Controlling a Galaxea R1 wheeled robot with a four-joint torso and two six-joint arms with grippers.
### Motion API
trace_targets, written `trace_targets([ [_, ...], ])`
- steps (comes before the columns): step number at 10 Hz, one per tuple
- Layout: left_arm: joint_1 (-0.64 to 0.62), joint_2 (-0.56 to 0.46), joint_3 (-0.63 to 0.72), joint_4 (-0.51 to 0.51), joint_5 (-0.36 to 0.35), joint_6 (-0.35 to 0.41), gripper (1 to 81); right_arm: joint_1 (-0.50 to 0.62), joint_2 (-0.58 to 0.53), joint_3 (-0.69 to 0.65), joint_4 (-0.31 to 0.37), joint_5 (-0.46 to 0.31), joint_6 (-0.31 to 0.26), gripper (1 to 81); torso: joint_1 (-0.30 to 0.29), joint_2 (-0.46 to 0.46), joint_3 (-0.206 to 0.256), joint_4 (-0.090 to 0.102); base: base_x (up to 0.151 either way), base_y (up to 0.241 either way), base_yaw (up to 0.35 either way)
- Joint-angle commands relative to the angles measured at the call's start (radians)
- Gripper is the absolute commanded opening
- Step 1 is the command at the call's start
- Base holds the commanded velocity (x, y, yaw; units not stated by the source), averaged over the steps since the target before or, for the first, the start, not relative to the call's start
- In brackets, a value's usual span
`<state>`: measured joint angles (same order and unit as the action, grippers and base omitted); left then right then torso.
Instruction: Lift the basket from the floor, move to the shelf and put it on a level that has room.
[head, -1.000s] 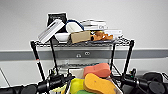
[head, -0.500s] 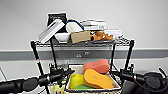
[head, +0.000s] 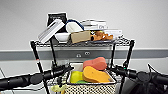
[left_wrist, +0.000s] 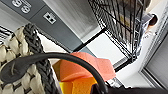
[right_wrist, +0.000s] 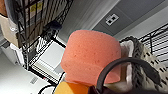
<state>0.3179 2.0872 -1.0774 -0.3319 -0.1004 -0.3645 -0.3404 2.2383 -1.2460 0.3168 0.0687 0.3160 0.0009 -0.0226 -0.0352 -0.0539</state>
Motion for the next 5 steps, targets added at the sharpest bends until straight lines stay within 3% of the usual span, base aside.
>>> trace_targets([
  [1, -0.188, 0.087, -0.113, 0.050, 0.017, 0.007, 1.0, 0.201, 0.080, -0.096, -0.007, -0.007, 0.002, 1.0, 0.000, 0.000, 0.000, 0.000, 0.000, 0.000, 0.000],
  [5, -0.202, 0.194, -0.309, 0.059, 0.071, 0.007, 1.0, 0.238, 0.167, -0.260, -0.008, -0.067, 0.002, 1.0, 0.000, 0.000, 0.000, 0.000, 0.000, 0.000, 0.000],
])
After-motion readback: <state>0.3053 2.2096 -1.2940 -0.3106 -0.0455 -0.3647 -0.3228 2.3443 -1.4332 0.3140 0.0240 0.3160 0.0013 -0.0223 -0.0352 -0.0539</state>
